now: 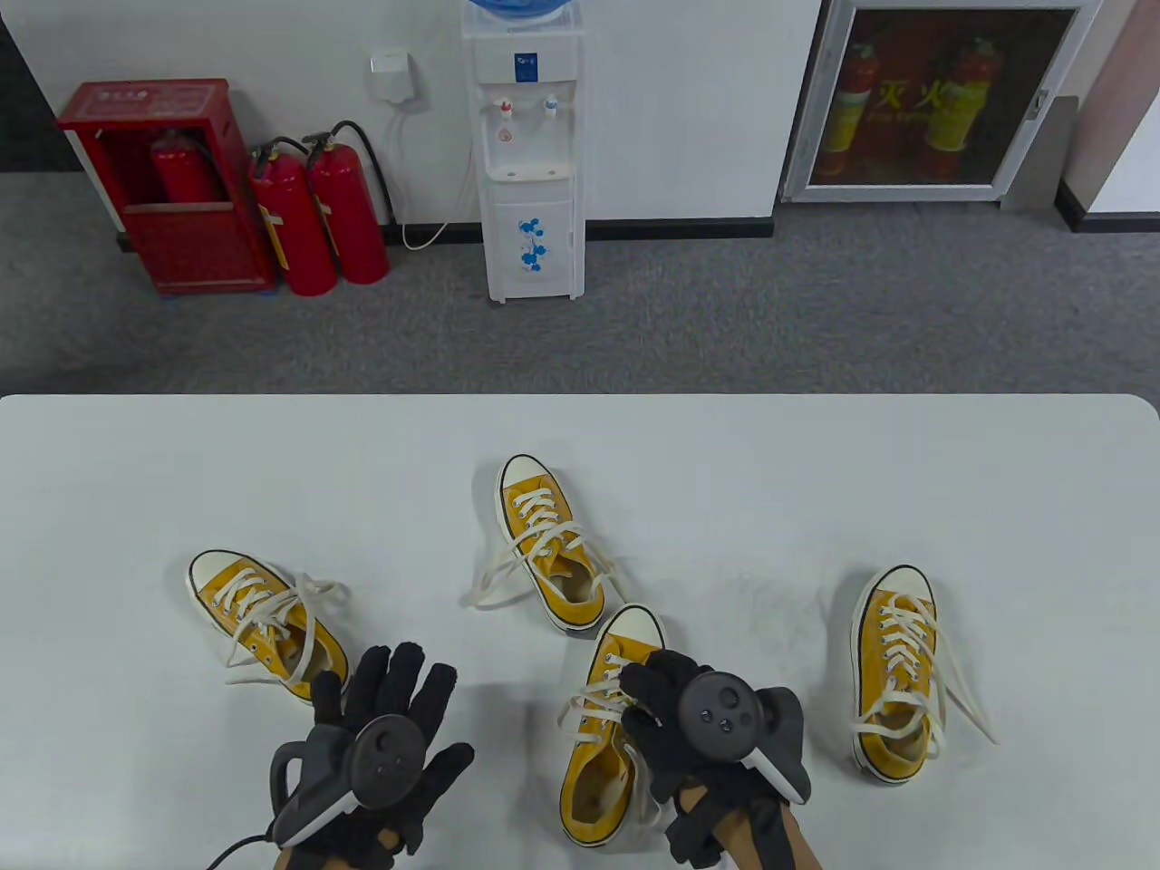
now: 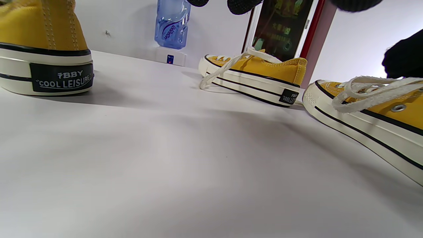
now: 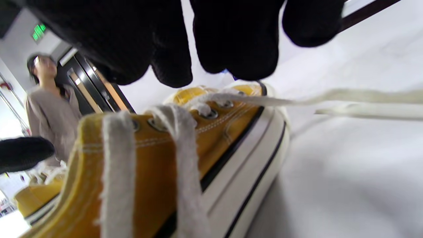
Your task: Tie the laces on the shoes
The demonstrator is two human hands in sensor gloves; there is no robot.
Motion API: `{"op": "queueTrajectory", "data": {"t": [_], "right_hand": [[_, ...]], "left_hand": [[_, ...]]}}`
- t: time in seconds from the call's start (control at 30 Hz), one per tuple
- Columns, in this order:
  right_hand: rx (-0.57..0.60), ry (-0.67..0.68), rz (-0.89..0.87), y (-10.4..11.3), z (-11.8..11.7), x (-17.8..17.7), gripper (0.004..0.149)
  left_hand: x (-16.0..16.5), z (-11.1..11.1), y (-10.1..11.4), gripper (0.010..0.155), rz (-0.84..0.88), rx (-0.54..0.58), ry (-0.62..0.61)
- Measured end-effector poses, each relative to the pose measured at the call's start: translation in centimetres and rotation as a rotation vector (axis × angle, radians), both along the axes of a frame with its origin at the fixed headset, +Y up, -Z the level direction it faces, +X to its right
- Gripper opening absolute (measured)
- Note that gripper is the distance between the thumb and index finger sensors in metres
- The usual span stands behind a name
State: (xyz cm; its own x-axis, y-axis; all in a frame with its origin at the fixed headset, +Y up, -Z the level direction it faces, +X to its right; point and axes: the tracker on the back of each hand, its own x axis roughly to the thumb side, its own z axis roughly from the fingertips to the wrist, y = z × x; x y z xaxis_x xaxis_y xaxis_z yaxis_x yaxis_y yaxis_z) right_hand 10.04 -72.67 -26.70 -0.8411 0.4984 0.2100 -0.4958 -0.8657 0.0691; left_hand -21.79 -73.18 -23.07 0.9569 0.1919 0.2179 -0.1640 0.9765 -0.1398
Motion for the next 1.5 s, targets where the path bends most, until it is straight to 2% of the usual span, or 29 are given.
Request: {"op": "queueTrajectory", "data": {"t": [0.2,0.27,0.4,0.47,0.57,0.6,0.73,0.87,1.07,1.3,1.5], "right_hand": [[-0.074,0.025,0.037,0.2,-1.6,-2.0,0.060],[-0.136,0.036,0.090,0.1,-2.3,-3.1,0.061],[-0.169,0.037,0.175,-0.4,-3.1,-4.7,0.061],[-0.164,0.037,0.231,-0.6,-3.3,-5.4,0.057],[-0.096,0.013,0.248,-0.6,-3.2,-5.8,0.047],[-0.051,0.003,0.230,-0.3,-3.1,-5.8,0.043],[-0.028,-0.007,0.150,0.8,-2.8,-5.1,0.041],[-0.034,-0.030,0.062,2.0,-2.4,-3.5,0.043],[-0.083,-0.040,-0.175,3.1,-2.0,-0.2,0.045],[-0.106,-0.088,-0.430,3.3,-1.0,4.2,0.046],[-0.091,-0.163,-0.504,2.2,-0.1,7.1,0.044]], "left_hand": [[0.0,0.0,0.1,0.083,-0.002,0.009,0.000],[-0.1,0.0,0.1,0.083,-0.001,0.010,-0.001],[0.0,0.0,0.1,0.083,-0.001,0.016,-0.004],[0.0,0.0,0.1,0.083,-0.001,0.018,-0.006],[0.0,0.1,0.1,0.083,-0.002,0.018,-0.008],[0.0,0.1,0.1,0.083,-0.002,0.019,-0.009],[0.0,0.1,0.1,0.083,-0.002,0.020,-0.010],[0.0,0.1,0.1,0.083,0.000,0.018,-0.009],[0.0,0.1,0.1,0.083,0.003,0.014,-0.007],[0.0,0.1,0.0,0.083,0.005,0.007,-0.007],[0.0,0.1,0.0,0.082,0.009,-0.001,-0.004]]}}
